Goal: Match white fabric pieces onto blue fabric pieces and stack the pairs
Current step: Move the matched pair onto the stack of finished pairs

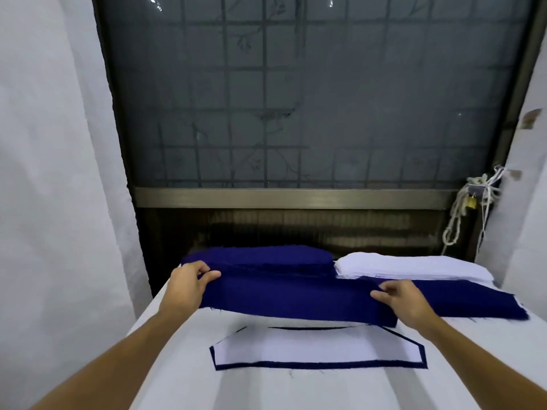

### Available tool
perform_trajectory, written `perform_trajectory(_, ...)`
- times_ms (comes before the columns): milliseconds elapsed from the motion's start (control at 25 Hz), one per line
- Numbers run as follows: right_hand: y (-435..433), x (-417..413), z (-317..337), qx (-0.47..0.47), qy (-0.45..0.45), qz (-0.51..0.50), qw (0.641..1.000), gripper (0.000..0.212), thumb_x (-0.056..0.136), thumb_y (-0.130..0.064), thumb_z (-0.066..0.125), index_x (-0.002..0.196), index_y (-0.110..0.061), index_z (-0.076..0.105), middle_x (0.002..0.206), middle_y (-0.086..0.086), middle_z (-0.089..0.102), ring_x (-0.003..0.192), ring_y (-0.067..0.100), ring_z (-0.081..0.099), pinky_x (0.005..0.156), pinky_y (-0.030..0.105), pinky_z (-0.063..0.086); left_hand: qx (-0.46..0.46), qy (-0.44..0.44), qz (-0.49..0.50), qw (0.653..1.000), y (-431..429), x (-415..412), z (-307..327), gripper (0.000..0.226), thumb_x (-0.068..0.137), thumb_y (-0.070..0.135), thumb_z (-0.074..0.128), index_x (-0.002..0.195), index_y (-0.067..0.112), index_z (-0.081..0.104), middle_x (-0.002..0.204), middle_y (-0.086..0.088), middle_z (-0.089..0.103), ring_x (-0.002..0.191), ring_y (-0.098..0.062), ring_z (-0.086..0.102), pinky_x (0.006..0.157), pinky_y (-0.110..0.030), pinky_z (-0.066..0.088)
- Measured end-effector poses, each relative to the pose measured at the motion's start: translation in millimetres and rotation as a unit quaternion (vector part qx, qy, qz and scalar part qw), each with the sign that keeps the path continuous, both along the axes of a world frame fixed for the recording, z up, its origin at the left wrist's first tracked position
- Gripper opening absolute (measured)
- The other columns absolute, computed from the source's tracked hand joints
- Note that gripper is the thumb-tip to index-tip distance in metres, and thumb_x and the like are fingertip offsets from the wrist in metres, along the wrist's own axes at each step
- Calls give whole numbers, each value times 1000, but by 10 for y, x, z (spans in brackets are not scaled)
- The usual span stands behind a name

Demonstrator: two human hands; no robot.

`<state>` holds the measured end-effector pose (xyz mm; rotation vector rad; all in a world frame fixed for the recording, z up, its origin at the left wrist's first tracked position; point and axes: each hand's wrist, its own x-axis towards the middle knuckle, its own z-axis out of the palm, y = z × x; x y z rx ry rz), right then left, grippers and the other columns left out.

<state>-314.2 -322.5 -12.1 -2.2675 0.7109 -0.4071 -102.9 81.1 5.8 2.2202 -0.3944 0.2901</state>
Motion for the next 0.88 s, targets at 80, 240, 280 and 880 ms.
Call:
perform_trajectory(80, -18, -117, -148, 10, -10, -21, 1000, 19, 92, -30, 71, 77, -19, 73, 81, -2, 73, 82, 17, 69, 80, 41, 58, 32, -9, -9, 999, -78, -105, -136, 15, 97, 37, 62, 92, 23, 65, 89, 5, 63, 82, -13, 62, 68, -27, 56)
perform_trajectory(240, -141, -328, -371, -8, -11, -57, 998, 14, 93, -30, 71, 85, -19, 75, 86, -5, 73, 85, 13, 66, 81, 37, 57, 59, 28, -1, 998, -217, -267, -404, 22, 96, 39, 64, 83, 21, 66, 84, 2, 67, 78, -15, 63, 68, -31, 54)
perform_trajectory(280, -165, -363, -421, -13, -6, -58, 998, 13, 94, -30, 69, 87, -20, 74, 86, -6, 72, 85, 13, 66, 81, 37, 57, 71, 40, 5, 997, -256, -296, -483, 21, 97, 36, 64, 84, 20, 66, 85, 0, 68, 79, -15, 63, 70, -32, 54)
perform_trajectory(880, -119, -482, -958, -183, -8, -106, 977, 14, 100, -28, 57, 103, -26, 71, 92, -10, 71, 98, 18, 59, 80, 35, 50, 40, 19, 52, 998, -294, -547, -1230, 25, 97, 21, 65, 78, 22, 49, 71, 3, 59, 69, -13, 56, 58, -30, 44)
